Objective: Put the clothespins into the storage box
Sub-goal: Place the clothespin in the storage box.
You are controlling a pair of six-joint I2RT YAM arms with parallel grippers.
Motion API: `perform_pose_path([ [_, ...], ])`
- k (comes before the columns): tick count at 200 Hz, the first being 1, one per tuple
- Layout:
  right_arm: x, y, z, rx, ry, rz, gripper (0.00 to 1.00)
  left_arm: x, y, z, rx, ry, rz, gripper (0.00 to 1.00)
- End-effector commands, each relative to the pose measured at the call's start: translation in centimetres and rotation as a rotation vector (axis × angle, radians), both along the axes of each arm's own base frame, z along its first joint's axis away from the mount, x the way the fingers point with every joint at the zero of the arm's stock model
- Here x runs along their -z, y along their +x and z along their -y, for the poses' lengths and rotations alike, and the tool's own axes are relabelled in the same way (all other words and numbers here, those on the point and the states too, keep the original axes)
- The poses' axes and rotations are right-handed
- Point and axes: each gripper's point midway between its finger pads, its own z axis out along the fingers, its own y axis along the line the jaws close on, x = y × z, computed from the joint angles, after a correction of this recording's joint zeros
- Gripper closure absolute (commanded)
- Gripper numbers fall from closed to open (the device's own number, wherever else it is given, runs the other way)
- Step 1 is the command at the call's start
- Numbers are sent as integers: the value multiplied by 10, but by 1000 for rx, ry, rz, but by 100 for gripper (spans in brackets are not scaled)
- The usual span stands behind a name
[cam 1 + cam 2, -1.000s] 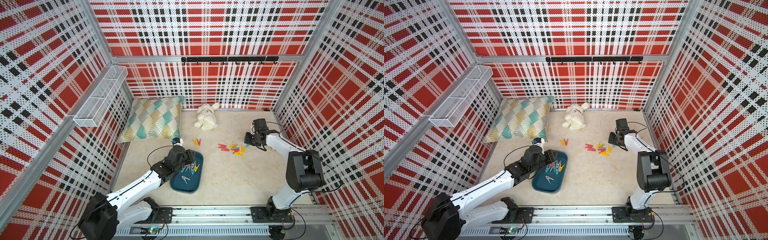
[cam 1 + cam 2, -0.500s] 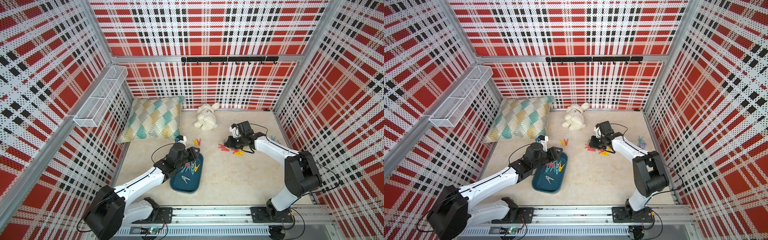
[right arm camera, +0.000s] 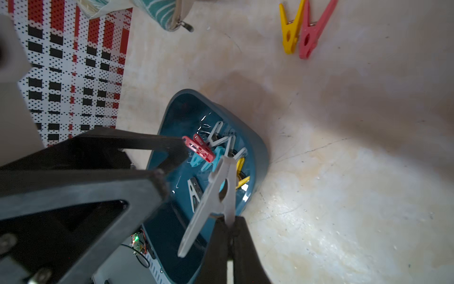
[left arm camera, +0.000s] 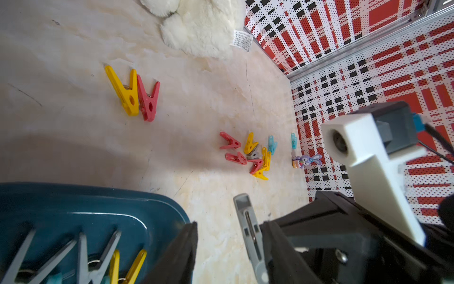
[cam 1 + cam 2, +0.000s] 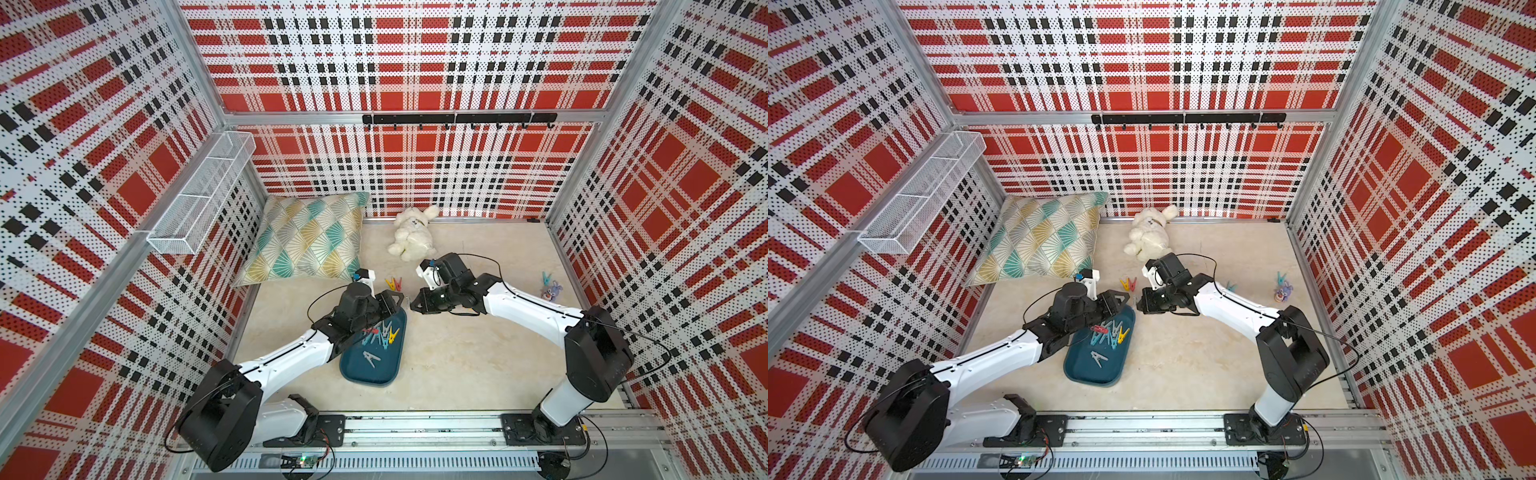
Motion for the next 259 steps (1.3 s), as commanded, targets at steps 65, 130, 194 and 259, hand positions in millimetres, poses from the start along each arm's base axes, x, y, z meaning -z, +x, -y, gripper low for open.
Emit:
perform_pose_path([
  [65, -12, -9, -28, -61, 14, 24, 96, 5, -4, 3, 27, -38, -7, 60],
  [130, -5, -6, -25, -44, -23, 41, 85, 11, -8, 5, 46, -49, -20, 85],
  [194, -11, -1, -4, -17, -119, 117, 63, 15, -11, -6, 16, -24, -24, 93],
  [259, -9, 26, 64, 156, -220, 146, 59, 28, -17, -39, -56, 128, -38, 94],
])
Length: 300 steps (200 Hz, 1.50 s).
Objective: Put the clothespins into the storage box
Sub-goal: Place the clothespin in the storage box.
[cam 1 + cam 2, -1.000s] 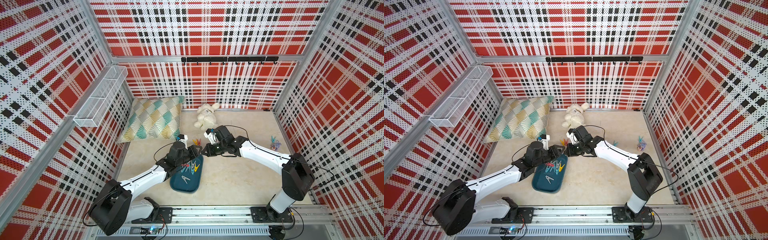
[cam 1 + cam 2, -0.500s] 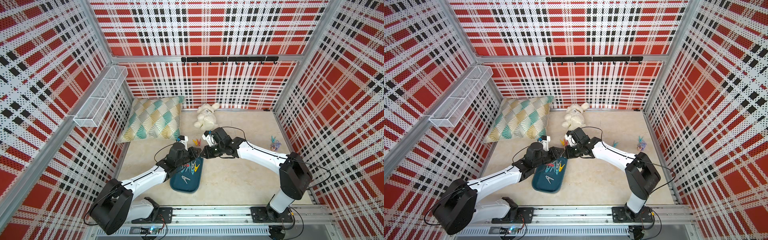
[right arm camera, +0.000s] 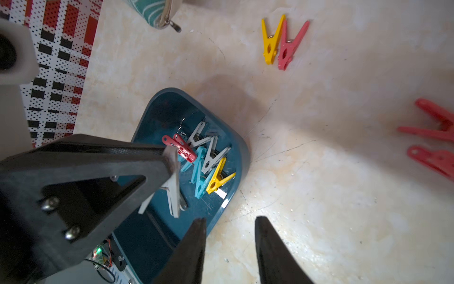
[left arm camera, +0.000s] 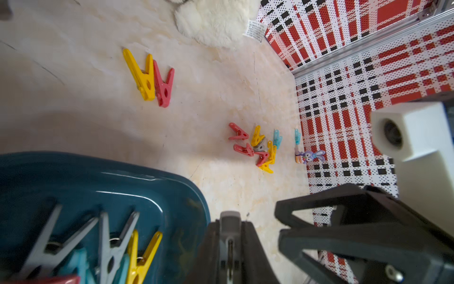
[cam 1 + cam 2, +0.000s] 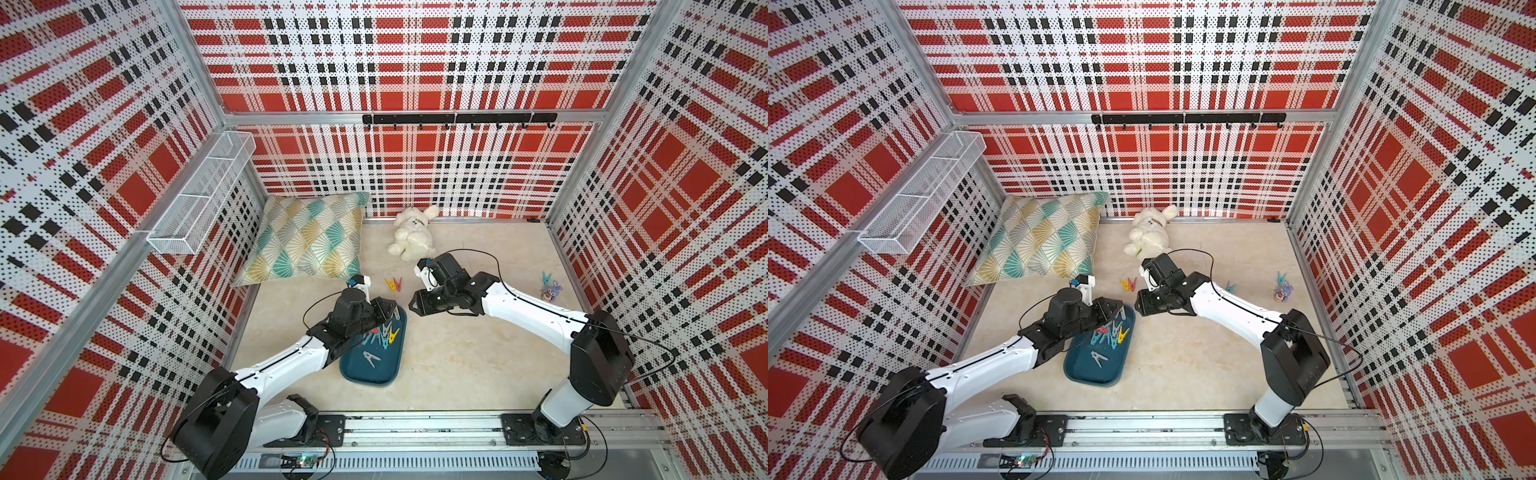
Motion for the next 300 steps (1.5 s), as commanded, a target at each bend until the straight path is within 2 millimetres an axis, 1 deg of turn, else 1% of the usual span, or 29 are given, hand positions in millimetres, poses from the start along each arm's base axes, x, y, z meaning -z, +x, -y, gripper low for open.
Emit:
perform_pose_path([
  [1, -4, 16, 39, 101, -51, 40, 59, 15, -5, -21, -40, 115, -13, 93],
  [34, 1, 41, 89, 247, -132, 72, 59, 28, -13, -38, -71, 201, -31, 93],
  [47, 2, 52, 110, 309, -189, 97, 58, 33, -16, -46, -87, 232, -38, 92],
  [61, 5, 64, 136, 373, -271, 121, 56, 38, -19, -52, -101, 258, -45, 91],
  [79, 7, 79, 173, 457, -458, 172, 54, 45, -22, -58, -111, 288, -52, 88],
  [91, 12, 87, 188, 485, -524, 175, 53, 48, -24, -60, -114, 307, -58, 88],
  [109, 25, 97, 202, 507, -543, 141, 54, 52, -26, -62, -118, 333, -61, 87],
  [149, 55, 113, 229, 549, -541, 65, 54, 57, -31, -63, -125, 394, -62, 86],
  [165, 66, 118, 234, 555, -529, 35, 54, 60, -34, -64, -127, 417, -65, 86],
  [191, 75, 127, 238, 562, -518, 14, 55, 59, -38, -65, -138, 448, -57, 84],
  [201, 78, 130, 238, 560, -518, 8, 55, 59, -40, -66, -143, 461, -55, 82],
  [215, 81, 135, 241, 566, -538, 8, 55, 58, -42, -68, -154, 474, -51, 75],
  [234, 84, 140, 246, 579, -553, 7, 57, 55, -44, -70, -162, 478, -46, 62],
  [242, 85, 142, 249, 587, -556, 7, 57, 54, -45, -70, -166, 478, -44, 59],
  [255, 86, 145, 254, 599, -554, 1, 58, 52, -45, -72, -173, 475, -39, 57],
  [279, 89, 151, 262, 614, -554, -4, 59, 46, -44, -73, -183, 467, -28, 57],
  [300, 94, 153, 269, 622, -557, -20, 60, 44, -43, -73, -185, 465, -26, 56],
])
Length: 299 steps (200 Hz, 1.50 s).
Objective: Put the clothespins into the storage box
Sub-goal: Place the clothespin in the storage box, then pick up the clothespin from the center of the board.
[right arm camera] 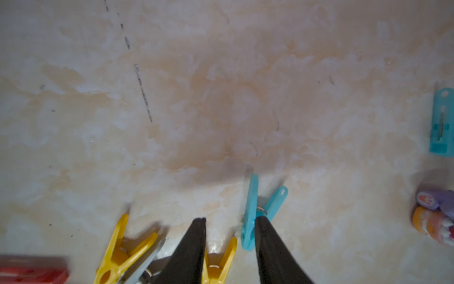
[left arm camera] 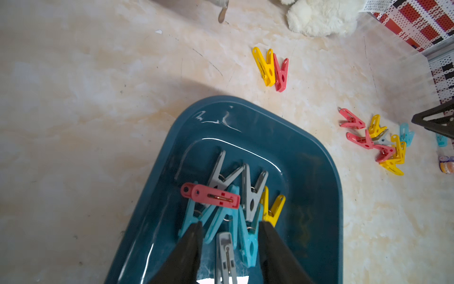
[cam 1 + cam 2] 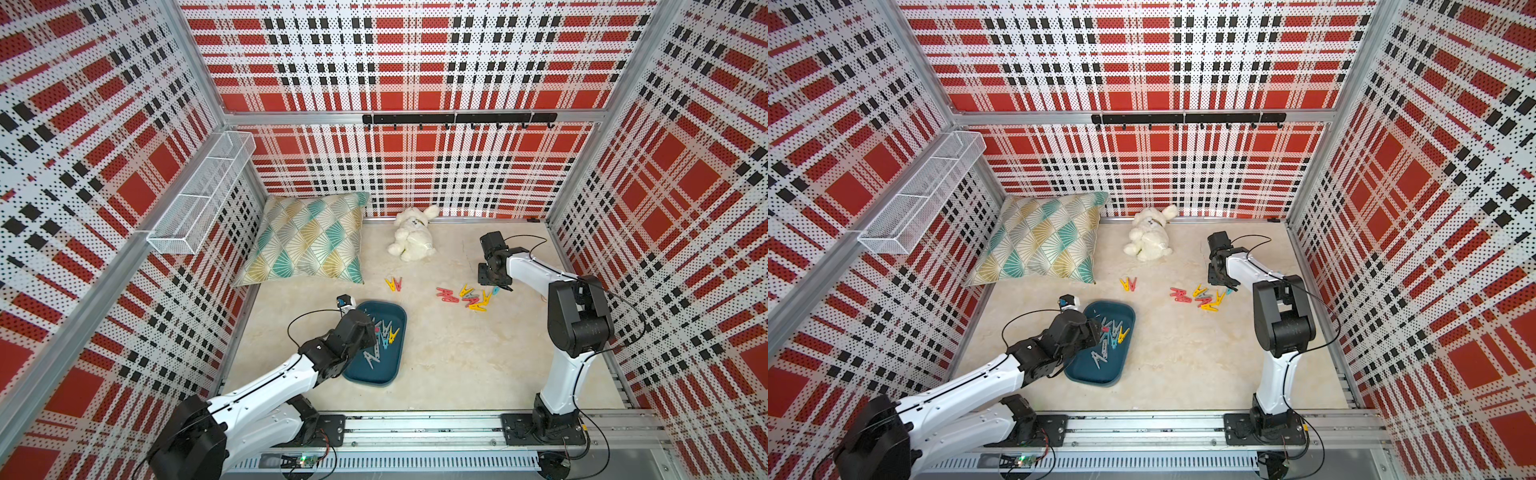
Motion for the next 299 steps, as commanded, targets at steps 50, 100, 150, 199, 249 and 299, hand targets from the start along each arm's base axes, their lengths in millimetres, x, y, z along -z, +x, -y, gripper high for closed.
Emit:
perform_pose_path([
  [50, 14, 15, 14, 20, 3, -11, 64, -3, 3, 0, -8, 20, -1, 57],
  [100, 27, 17, 19, 35, 15, -29, 67, -3, 4, 2, 0, 21, -3, 57],
  [150, 32, 19, 23, 46, 20, -34, 78, -5, 6, 6, 7, 14, -4, 57],
  [199, 18, 15, 18, 44, 60, -4, 92, -23, 10, 23, 57, -76, 44, 57],
  [249, -6, 3, 4, 18, 153, 37, 98, -63, 19, 61, 166, -233, 142, 56],
  [299, -28, -13, -34, -40, 280, 79, 100, -75, 27, 97, 254, -298, 167, 54],
])
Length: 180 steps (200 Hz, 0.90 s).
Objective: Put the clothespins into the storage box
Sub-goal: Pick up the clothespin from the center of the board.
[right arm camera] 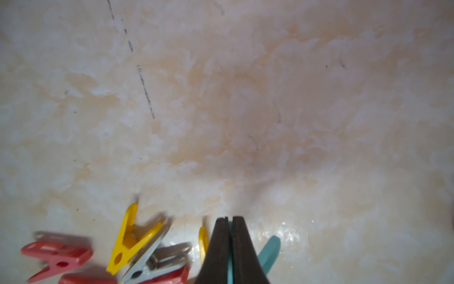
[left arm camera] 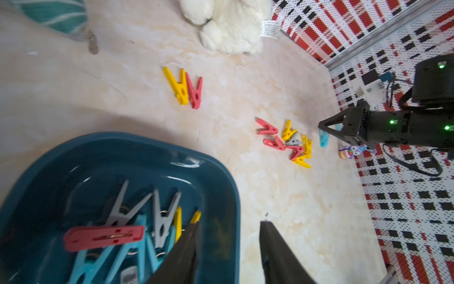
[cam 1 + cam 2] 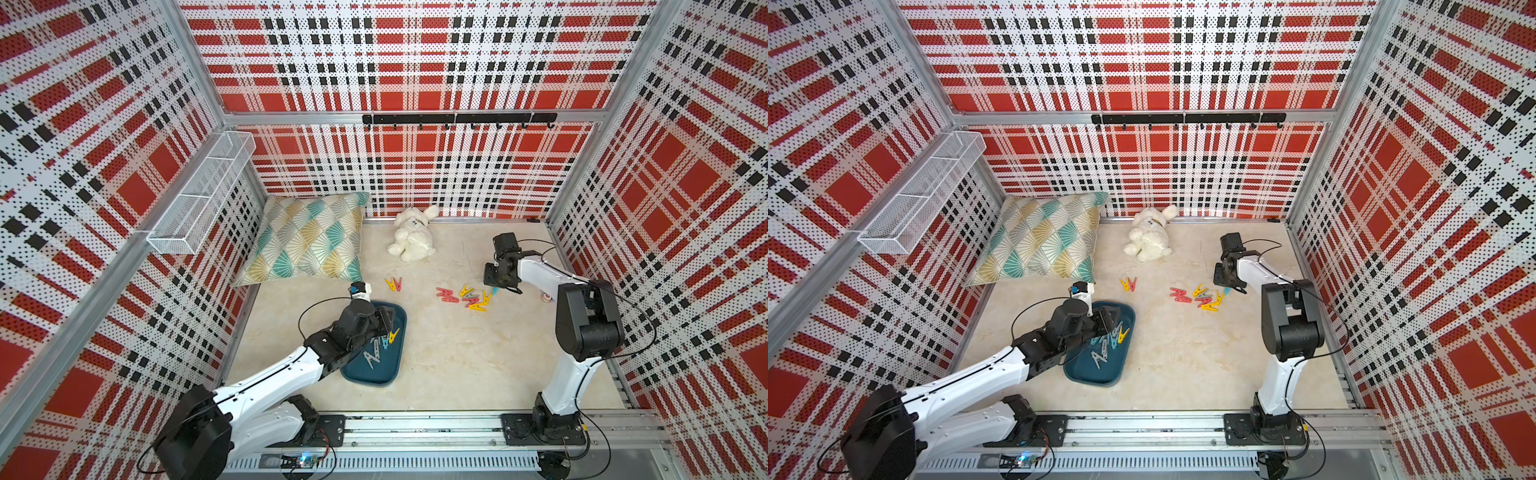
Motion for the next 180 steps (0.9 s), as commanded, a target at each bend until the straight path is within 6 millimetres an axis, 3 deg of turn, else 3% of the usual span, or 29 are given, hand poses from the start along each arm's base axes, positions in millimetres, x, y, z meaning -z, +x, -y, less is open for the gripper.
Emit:
perform_pose_path([
  [1, -20, -4, -27, -35, 95, 52, 100, -24, 6, 27, 75, -73, 66, 54],
  [46, -42, -21, -95, -145, 256, 79, 100, -28, 7, 50, 126, -112, 84, 52],
  [104, -67, -48, -191, -282, 488, 67, 99, -20, 5, 59, 145, -125, 78, 52],
  [134, -80, -58, -224, -341, 550, 58, 99, -19, 5, 57, 141, -125, 77, 52],
  [180, -103, -75, -259, -407, 662, 52, 98, -18, 5, 57, 141, -123, 76, 51],
])
